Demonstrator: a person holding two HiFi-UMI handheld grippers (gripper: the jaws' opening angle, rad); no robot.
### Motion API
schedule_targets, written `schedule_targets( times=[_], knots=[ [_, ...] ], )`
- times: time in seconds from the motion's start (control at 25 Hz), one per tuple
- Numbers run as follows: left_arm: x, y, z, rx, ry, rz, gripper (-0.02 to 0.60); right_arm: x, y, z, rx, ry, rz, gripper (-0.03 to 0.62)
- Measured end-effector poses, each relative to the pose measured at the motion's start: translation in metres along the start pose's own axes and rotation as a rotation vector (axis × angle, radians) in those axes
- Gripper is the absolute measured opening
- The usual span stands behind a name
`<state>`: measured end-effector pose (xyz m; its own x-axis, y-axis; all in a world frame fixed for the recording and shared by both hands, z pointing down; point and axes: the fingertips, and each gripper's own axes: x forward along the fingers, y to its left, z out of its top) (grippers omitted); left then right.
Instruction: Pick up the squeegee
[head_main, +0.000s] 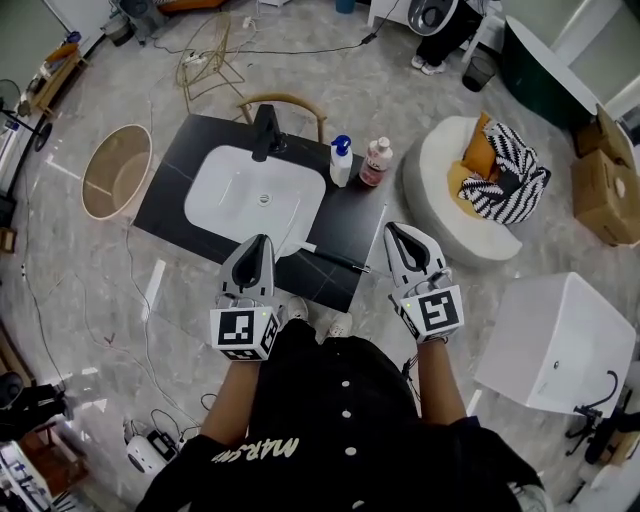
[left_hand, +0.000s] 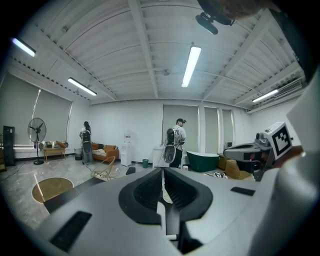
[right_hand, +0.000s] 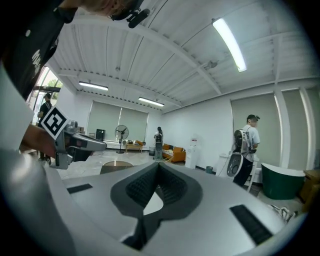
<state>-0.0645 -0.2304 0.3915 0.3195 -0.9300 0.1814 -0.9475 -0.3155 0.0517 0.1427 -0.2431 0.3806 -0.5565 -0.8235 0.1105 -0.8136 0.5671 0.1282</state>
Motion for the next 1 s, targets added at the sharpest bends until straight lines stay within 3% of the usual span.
schedule_targets(
  times=[0.44,0.8,1.0],
  knots=[
    [0.022,0.023,-0.012,-0.023,0.039,-0.064,0.021,0.065,0.04,-0.059,-0.123,0.209,0.224,-0.003],
    [0.014,0.024,-0.053,-0.099,0.132,-0.079,0.021,0.095,0.068,-0.167,-0.049,0.455,0.362,-0.002],
    [0.011,0.022,-0.083,-0.133,0.174,-0.086,0.021,0.109,0.085,-0.221,-0.03,0.549,0.424,0.044]
  ],
)
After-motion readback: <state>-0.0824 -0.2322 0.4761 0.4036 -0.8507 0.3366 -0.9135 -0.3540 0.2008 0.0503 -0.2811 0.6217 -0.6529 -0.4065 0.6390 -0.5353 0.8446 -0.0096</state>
